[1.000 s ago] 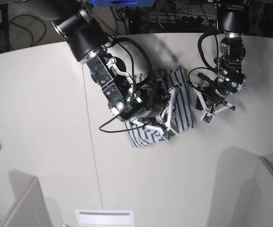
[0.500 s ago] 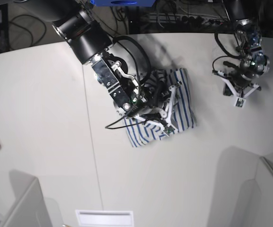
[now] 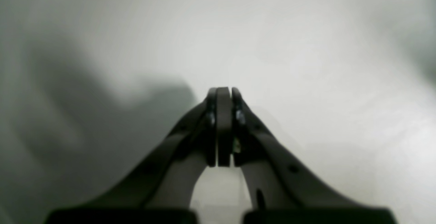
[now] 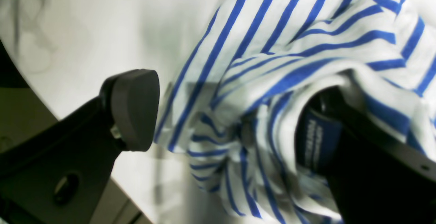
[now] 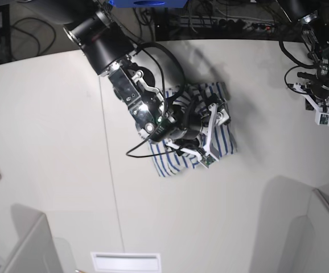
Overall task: Fold the T-shirt properly
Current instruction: 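Press the folded bundle flat with the right gripper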
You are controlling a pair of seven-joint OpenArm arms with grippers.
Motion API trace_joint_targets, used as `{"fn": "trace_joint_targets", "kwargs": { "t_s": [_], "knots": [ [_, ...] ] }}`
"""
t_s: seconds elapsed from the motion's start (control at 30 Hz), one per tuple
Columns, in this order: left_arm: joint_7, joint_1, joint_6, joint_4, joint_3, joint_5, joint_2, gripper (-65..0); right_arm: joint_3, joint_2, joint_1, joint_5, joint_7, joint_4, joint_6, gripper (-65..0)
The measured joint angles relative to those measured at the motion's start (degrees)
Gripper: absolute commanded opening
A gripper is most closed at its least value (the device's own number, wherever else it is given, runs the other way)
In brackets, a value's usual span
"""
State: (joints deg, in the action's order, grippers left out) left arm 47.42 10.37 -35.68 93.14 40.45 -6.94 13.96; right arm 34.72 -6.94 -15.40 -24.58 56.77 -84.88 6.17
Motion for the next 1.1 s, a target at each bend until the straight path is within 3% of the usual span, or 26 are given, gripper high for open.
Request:
{"fn": "trace_joint_targets", "kwargs": {
  "t_s": [0.13,0.37,0.57,0.67,0.8,0.87,0.9,0.97,1.03,1.1],
  "knots": [
    [0.0,0.2,0.0,0.0,0.0,0.0,-0.2,-65.0,0.2,-0.3,-3.1,-9.1,-3.5,3.7,-0.2,-13.4],
    [0.0,0.2,0.0,0.0,0.0,0.0,-0.1,-65.0,0.3,-0.3,-7.6,-15.5,-6.5,10.7,-0.3,-13.4],
    [0.2,-0.2,0.0,0.0,0.0,0.0,0.0,-65.0,9.1,-0.6,-8.9,-19.3,-7.9,11.0,-0.6,-13.5],
    [0.1,-0.5,0.0,0.0,0.0,0.0,0.0,-65.0,10.7,-0.6,-8.9,-20.4,-10.3,10.2,-4.0,-13.5],
    [0.0,-0.5,0.0,0.0,0.0,0.0,0.0,-65.0,11.1,0.0,-9.2,-20.1,-10.2,5.4,-4.3,-13.8],
    [0.0,-0.5,0.0,0.0,0.0,0.0,0.0,-65.0,11.3,1.1,-9.2,-20.5,-10.4,1.5,-4.4,-18.8],
    [0.0,-0.5,0.0,0.0,0.0,0.0,0.0,-65.0,11.4,2.4,-9.3,-20.6,-10.4,-1.0,-4.3,-24.6],
    [0.0,-0.5,0.0,0.0,0.0,0.0,0.0,-65.0,11.3,5.2,-9.5,-20.9,-10.7,-4.3,-6.9,-41.0],
    [0.0,-0.5,0.0,0.0,0.0,0.0,0.0,-65.0,9.9,7.8,-9.4,-21.0,-10.5,-5.2,-10.5,-63.2],
    [0.0,-0.5,0.0,0.0,0.0,-0.2,0.0,-65.0,7.0,9.9,-9.2,-20.0,-10.8,-4.6,-13.4,-65.0]
  ]
}}
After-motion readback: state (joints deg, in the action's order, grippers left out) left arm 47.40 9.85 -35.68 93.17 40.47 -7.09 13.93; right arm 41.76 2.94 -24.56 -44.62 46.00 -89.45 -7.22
